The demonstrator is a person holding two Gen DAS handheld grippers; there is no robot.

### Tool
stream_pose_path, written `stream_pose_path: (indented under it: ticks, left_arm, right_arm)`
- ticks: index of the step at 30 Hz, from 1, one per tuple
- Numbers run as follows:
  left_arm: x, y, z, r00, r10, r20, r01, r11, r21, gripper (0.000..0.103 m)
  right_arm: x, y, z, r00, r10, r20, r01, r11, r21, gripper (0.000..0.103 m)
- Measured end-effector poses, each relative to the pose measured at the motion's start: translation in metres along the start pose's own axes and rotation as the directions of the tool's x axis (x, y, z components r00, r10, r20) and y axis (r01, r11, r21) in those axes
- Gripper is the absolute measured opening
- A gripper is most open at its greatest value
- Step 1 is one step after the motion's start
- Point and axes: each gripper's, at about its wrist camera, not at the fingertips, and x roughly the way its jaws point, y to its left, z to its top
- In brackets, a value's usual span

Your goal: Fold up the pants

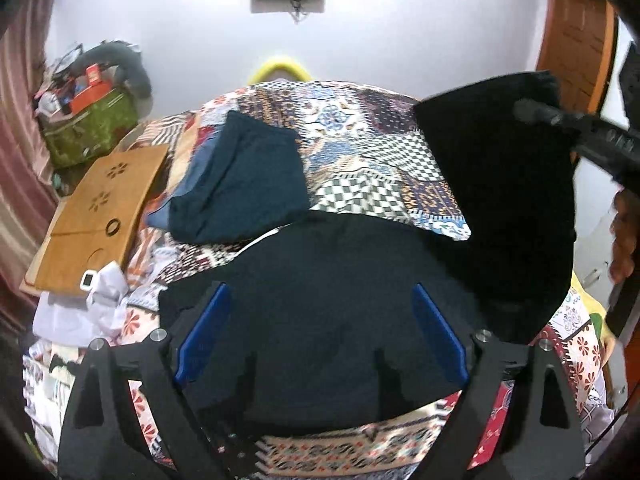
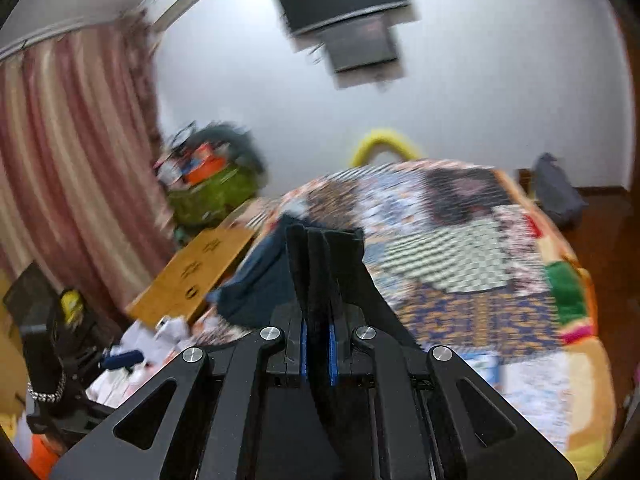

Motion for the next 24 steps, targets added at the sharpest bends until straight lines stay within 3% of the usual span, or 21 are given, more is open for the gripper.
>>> stream_pose_path:
  ticks: [4,12,16,19,20,24]
  left_arm:
    - [-0.007,0.021,-0.013,1.000,0.024,-0.008,-0.025,0.999,-0.042,0.092]
    - [-0.009,0.048,-0.039,0.998,0.032,-0.058,-0.038,0.992,-0.118,0.092]
    - [-0.011,0.053,-0.050,0.996,0.031,-0.080,-0.042,0.990,-0.136,0.092]
    - [-0.014,0.050,-0.050,0.996,0.034,-0.086,-0.045,0.990,-0.132,0.092]
    - [-0.014,0.050,-0.049,0.996,0.037,-0.085,-0.047,0.991,-0.128,0.092]
    - [-0.020,0.043,-0.039,0.997,0.035,-0.067,-0.042,0.993,-0.113,0.092]
  right_arm:
    - [0.035,0.033,-0.036,0.991,0.057,-0.122,-0.065,0.996,-0.059,0.006]
    - [0.075,0.059,-0.116,0.931,0.069,-0.358,-0.115,0.987,-0.108,0.009]
    - [0.072,0.057,-0.114,0.925,0.081,-0.371,-0.120,0.989,-0.083,0.015]
    - [0.068,0.058,-0.110,0.905,0.127,-0.406,-0.162,0.985,-0.052,0.041]
    - [0.065,0.058,-0.109,0.901,0.133,-0.412,-0.171,0.984,-0.056,0.044]
    - [0.051,0.060,-0.104,0.901,0.145,-0.408,-0.196,0.977,-0.086,0.046]
